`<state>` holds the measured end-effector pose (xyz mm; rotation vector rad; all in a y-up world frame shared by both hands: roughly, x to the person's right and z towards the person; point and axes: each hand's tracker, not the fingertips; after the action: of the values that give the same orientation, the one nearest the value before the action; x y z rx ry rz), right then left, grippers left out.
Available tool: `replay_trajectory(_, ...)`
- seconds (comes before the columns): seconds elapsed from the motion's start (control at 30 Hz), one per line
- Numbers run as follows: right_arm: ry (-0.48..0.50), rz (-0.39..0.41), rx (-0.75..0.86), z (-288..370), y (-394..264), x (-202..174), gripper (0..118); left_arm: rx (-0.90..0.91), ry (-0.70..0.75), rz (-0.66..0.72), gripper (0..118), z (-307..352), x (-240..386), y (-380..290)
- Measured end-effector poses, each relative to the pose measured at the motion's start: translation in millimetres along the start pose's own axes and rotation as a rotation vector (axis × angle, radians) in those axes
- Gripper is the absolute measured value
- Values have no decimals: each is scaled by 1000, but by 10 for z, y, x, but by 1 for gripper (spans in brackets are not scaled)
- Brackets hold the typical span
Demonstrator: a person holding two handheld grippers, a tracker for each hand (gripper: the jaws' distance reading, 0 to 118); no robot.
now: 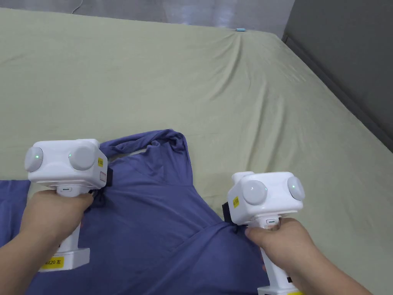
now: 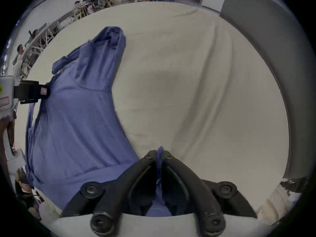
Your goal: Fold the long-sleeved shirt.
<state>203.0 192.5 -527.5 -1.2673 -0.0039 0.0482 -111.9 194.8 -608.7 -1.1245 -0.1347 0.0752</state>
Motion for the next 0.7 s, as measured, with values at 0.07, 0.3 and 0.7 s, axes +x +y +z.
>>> replay_trajectory(0.07, 29, -42, 35, 149, -72, 92, 1, -4, -43, 64, 1, 55, -60, 45)
replay_trajectory(0.3, 161, -121, 290, 1397, -560, 627, 1, 50, -203, 169, 1, 761, -438, 176)
replay_trajectory(0.7, 121, -319, 634, 3119, -861, 1619, 0, 369, -296, 308, 1, 2915, -1171, 544)
